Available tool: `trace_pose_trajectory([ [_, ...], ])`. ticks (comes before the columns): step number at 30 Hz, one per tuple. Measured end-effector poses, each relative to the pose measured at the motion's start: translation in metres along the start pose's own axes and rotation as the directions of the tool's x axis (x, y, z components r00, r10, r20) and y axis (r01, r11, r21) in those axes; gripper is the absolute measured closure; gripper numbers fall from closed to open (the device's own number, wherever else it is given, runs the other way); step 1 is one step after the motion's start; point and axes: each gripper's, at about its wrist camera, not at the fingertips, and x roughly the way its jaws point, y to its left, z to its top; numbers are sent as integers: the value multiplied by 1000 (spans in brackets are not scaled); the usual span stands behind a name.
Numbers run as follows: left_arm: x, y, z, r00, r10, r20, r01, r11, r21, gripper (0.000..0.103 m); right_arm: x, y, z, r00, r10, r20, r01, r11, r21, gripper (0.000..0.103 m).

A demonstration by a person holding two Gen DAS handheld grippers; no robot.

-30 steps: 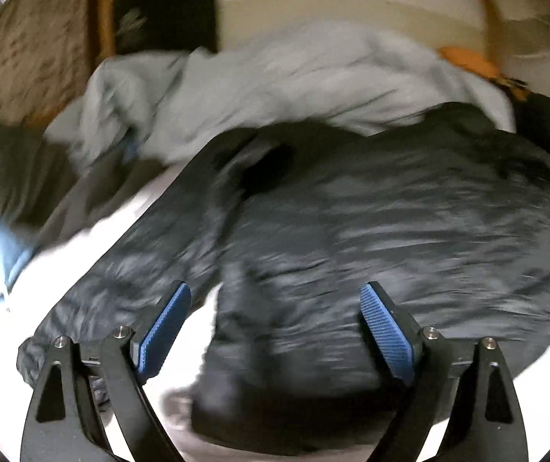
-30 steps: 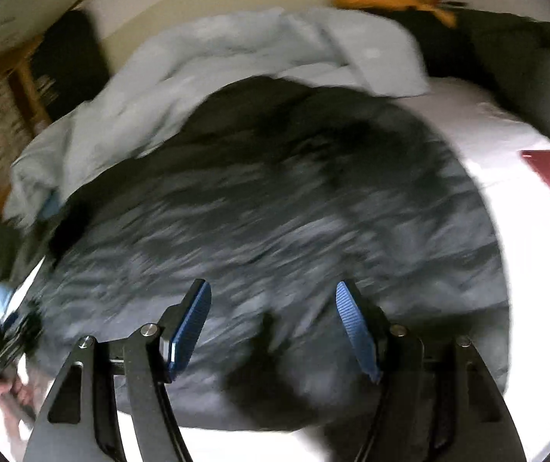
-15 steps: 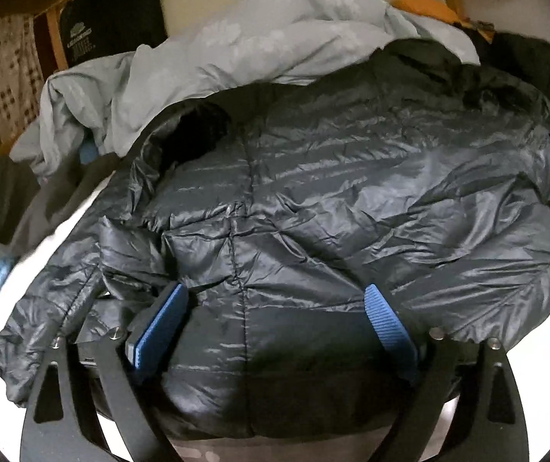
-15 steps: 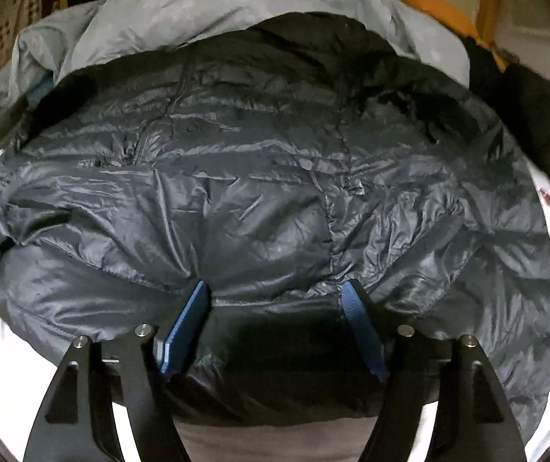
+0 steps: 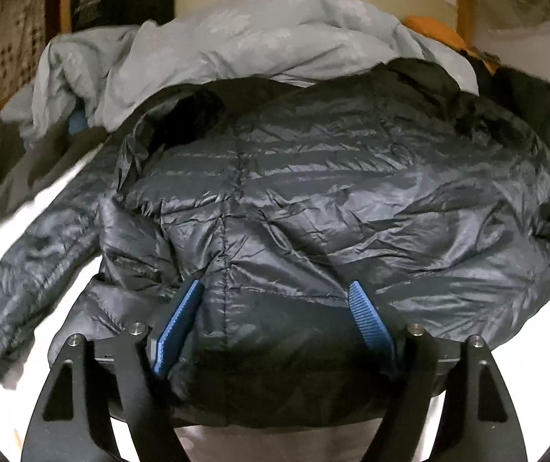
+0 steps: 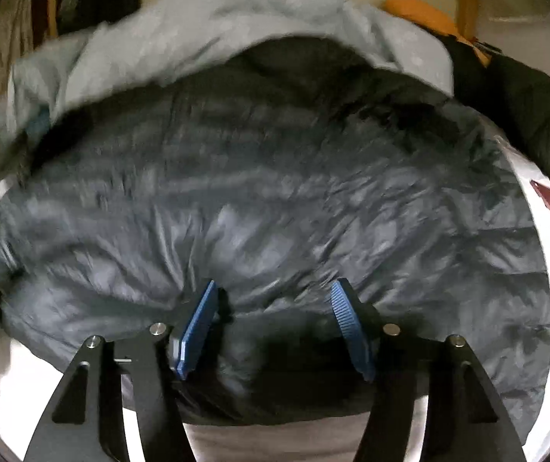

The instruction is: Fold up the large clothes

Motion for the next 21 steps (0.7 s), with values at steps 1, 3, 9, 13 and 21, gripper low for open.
trace_pose_trajectory([
  [1,1,3,1,1000,-7,-13,7,1000,-30,21,-12,-15,6,999,-4,34,2,998,55,40],
  [3,4,7,1,1000,3,-28,-5,998,-67,17,-29,-48,10,998,15,56,-25,983,183,40],
  [9,11,-2,-1,997,61,-44,-62,998,-18,12,-42,-144,-12,995,-91,-39,98,883,459,36],
  [13,13,0,-1,997,59,-52,-61,998,-31,9,-35,-172,-24,962,-219,-161,270,840,471,36],
  [21,13,0,-1,995,84,-53,-86,996,-34,4,-14,-197,-44,955,-127,-268,246,843,479,34],
])
